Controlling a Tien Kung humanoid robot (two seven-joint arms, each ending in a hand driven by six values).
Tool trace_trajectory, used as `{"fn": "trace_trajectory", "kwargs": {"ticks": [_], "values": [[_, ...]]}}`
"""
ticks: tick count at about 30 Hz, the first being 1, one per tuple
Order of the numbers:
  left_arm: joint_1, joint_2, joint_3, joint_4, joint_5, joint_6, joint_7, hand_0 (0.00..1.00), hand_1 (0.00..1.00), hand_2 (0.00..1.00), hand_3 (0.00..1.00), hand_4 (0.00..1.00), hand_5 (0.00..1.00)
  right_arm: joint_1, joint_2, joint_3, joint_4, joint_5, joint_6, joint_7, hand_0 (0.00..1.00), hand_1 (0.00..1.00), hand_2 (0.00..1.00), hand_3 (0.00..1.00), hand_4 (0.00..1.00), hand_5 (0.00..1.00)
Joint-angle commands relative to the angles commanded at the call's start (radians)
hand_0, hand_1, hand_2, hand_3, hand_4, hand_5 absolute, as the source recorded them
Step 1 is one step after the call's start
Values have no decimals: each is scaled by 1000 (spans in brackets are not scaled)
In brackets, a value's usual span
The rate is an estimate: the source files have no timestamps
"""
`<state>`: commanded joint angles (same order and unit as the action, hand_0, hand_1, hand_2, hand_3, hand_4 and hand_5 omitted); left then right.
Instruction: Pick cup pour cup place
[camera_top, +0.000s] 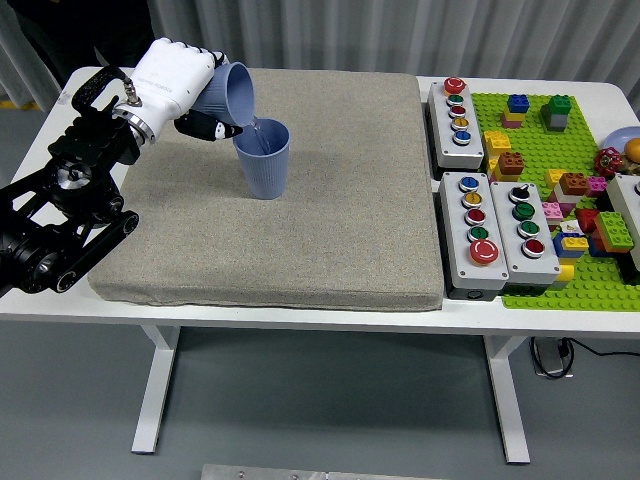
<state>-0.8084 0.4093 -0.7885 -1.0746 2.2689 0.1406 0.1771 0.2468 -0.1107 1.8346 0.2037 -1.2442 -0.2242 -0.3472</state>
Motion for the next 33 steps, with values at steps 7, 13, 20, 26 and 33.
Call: {"fn": "trace_trajectory", "kwargs": {"ticks": [7,13,20,26,33], "values": [[-9,17,31,-9,0,-6,3,448,419,448,423,776,352,2,-1,-2,0,3,-1,0,688,639,589,594,2,147],[-22,28,66,-15,0,-6,4,449,420,448,423,772,333,1,-1,-3,0,4,-2,0,688,639,589,595,2,148],[-36,41,99,-19,0,-2,11,449,421,449,424,770,326,-5,1,-3,1,2,-2,-2,688,639,589,595,2,147],[-46,50,114,-25,0,-3,14,448,425,450,424,761,314,-7,1,-2,1,-1,-2,-2,687,639,589,595,2,148],[-52,56,116,-23,0,-3,19,449,424,450,425,757,308,-7,1,-3,1,3,-3,-1,688,639,589,594,2,148]]}}
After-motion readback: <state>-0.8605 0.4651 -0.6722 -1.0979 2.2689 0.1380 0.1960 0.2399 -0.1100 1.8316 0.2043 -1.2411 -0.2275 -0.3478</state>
